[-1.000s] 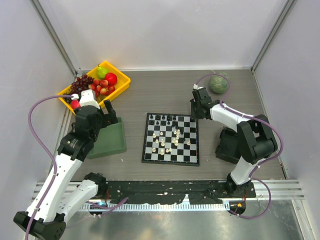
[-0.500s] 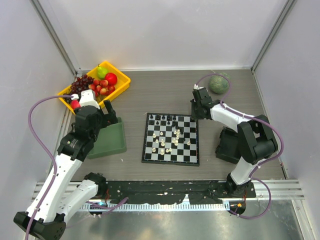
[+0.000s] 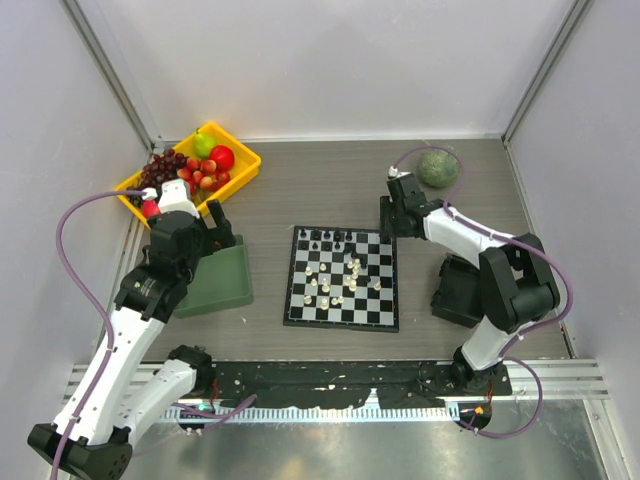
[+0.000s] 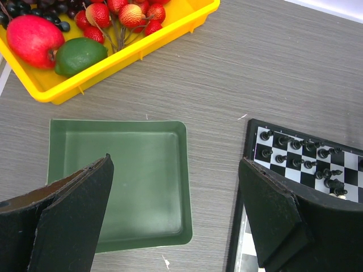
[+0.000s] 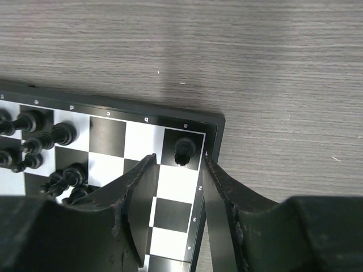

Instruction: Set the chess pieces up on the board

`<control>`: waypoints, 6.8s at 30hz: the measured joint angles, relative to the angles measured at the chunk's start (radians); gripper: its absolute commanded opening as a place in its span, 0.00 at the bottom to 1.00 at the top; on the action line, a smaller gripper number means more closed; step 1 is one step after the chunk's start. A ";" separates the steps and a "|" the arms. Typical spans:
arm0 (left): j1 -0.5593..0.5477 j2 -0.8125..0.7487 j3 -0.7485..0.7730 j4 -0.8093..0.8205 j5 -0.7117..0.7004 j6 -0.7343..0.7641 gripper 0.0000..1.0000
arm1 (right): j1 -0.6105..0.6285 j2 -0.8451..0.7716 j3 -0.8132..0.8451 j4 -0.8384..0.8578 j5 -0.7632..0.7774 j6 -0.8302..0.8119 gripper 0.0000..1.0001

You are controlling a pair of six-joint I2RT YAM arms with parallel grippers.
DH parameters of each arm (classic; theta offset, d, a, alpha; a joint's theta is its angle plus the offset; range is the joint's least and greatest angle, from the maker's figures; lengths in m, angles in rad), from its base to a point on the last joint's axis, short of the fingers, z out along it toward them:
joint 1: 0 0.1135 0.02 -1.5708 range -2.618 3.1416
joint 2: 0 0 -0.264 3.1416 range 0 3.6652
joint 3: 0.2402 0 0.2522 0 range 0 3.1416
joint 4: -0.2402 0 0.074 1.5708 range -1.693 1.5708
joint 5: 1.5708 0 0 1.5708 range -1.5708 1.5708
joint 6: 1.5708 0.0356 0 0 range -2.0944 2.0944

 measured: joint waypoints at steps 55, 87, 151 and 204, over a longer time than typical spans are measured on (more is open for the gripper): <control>0.023 0.022 -0.012 0.004 0.012 0.000 0.99 | 0.232 0.033 0.037 -0.058 -0.081 -0.013 0.17; 0.038 0.001 -0.018 0.004 0.019 0.000 1.00 | 0.172 -0.019 0.056 -0.086 0.044 -0.032 0.15; 0.053 -0.005 -0.028 0.004 0.032 0.000 1.00 | 0.066 0.058 0.049 -0.003 -0.045 -0.017 0.28; 0.066 -0.008 -0.033 0.004 0.039 0.000 0.99 | 0.182 0.076 0.100 -0.021 -0.133 0.009 0.27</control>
